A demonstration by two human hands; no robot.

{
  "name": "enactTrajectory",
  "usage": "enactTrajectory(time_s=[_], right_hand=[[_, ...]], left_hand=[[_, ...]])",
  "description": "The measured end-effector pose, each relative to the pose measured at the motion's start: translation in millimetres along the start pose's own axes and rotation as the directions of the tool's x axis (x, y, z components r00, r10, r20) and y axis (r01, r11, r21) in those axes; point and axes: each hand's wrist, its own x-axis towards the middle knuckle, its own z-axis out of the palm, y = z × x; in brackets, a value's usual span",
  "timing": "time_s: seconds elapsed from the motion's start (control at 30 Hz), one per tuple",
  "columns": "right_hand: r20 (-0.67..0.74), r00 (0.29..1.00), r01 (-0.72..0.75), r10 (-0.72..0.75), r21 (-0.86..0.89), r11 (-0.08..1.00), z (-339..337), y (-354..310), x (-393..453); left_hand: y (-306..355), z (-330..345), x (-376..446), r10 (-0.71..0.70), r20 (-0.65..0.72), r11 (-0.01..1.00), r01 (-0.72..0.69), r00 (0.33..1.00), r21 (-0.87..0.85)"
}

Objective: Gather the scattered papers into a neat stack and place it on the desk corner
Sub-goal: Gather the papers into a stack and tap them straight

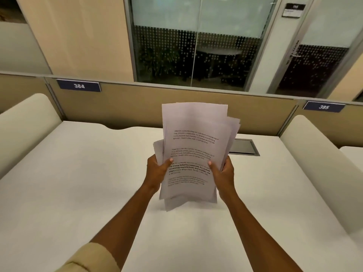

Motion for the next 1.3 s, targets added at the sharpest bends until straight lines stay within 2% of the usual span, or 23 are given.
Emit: enactTrajectory(time_s=[0.27, 0.47, 0.6, 0.83, 0.93, 1.1, 1.17, 1.3], right_hand=[[-0.075, 0.997, 0.042, -0.036, 0.079, 0.996, -6.2, 4.3, -9.8], [-0.002, 0.999, 0.047, -0.047, 0.023, 0.999, -6.3, 5.6, -16.8], [0.029, 0.999, 0.014, -0.016, 0.073, 0.997, -4.8, 3.3, -16.4], [0.008, 0.995, 0.102, -0.104, 0.117, 0.988, -3.6, -9.4, -5.5], [-0.021, 0.992, 0.126, -0.125, 0.13, 0.983, -2.2, -21.8, 1.7], [-0.035, 0.992, 0.121, -0.12, 0.004, 0.993, 3.9, -31.6, 9.4], [-0.034, 0.993, 0.114, -0.117, -0.068, 0.991, 4.2, -30.0, 10.4], [-0.06, 0.991, 0.113, -0.119, -0.105, 0.988, 2.1, -29.5, 11.0]], left_hand=[[0.6, 12.7, -4.1, 0.042, -0.015, 0.999, -0.042, 0.999, -0.024], [1.0, 12.2, -11.1, -0.008, 0.008, 0.999, 0.008, 1.0, -0.039], [-0.8, 13.3, -12.9, -0.033, 0.004, 0.998, 0.034, 0.999, -0.046], [11.4, 18.6, -11.4, -0.048, -0.009, 0.994, 0.047, 0.999, -0.101], [21.5, 24.1, -4.4, -0.055, -0.059, 0.995, 0.051, 0.997, -0.082], [26.5, 34.0, 0.3, -0.047, -0.165, 0.998, 0.052, 0.985, 0.023], [23.8, 35.2, 0.8, -0.001, -0.14, 0.997, 0.011, 0.99, 0.07], [22.2, 34.6, 3.1, 0.033, -0.126, 0.993, -0.018, 0.991, 0.118]])
